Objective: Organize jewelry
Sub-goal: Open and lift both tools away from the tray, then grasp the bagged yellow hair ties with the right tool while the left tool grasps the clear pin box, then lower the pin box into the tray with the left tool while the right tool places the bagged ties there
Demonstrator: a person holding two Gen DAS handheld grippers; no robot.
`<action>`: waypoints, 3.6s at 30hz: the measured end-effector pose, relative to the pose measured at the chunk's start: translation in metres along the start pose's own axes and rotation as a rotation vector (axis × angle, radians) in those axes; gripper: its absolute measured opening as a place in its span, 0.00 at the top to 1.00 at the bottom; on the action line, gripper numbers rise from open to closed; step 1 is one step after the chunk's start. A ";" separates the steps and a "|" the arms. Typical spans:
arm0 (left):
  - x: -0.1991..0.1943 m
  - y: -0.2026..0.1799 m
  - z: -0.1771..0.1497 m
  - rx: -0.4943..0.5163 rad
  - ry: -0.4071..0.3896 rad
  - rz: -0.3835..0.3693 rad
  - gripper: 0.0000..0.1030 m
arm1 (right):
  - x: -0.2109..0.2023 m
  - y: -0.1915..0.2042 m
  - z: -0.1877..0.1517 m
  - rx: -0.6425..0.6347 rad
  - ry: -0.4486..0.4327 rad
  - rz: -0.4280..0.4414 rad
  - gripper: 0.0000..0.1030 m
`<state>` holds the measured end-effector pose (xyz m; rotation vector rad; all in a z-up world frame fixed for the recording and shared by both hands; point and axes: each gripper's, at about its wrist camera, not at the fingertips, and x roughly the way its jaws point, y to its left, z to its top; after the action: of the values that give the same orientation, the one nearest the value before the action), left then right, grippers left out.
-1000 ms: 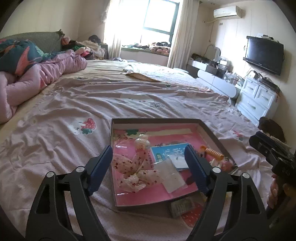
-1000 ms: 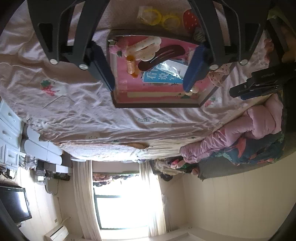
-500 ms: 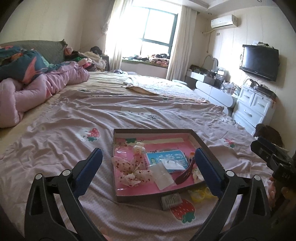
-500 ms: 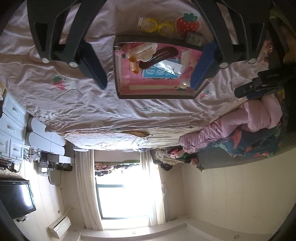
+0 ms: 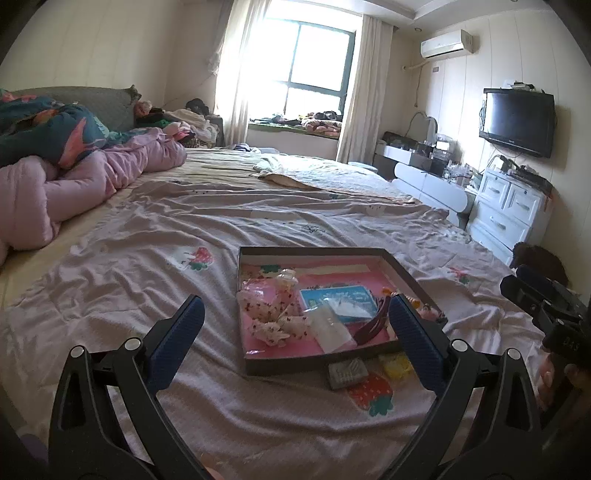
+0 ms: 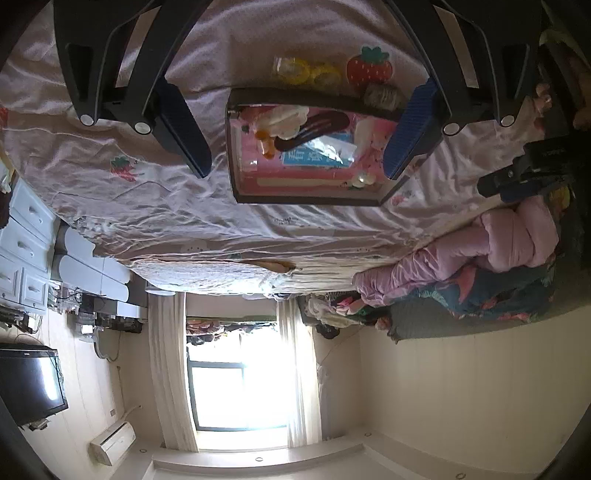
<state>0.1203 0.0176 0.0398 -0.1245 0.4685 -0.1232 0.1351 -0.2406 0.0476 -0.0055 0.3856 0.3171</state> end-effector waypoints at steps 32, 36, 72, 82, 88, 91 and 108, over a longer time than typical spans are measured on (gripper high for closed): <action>0.067 -0.014 -0.069 0.073 0.260 -0.042 0.11 | 0.116 -0.007 -0.093 0.022 0.428 0.046 0.11; 0.078 -0.018 -0.070 0.072 0.283 -0.057 0.11 | 0.124 -0.009 -0.095 0.056 0.453 0.087 0.22; 0.084 -0.031 -0.055 0.033 0.308 -0.094 0.60 | 0.056 -0.023 -0.052 0.102 0.278 0.140 0.48; 0.055 -0.008 -0.029 0.000 0.212 -0.046 0.60 | 0.049 -0.001 -0.030 0.042 0.225 0.162 0.48; 0.045 0.006 -0.018 -0.030 0.170 -0.027 0.60 | 0.048 0.014 -0.018 0.006 0.194 0.173 0.48; 0.041 0.013 -0.013 -0.043 0.153 -0.022 0.60 | 0.050 0.021 -0.010 -0.005 0.179 0.181 0.48; 0.062 0.020 0.006 -0.043 0.123 -0.010 0.60 | 0.083 0.029 0.014 -0.039 0.138 0.152 0.48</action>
<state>0.1794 0.0289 0.0144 -0.1625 0.5937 -0.1315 0.2040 -0.1874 0.0312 -0.0369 0.5183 0.4756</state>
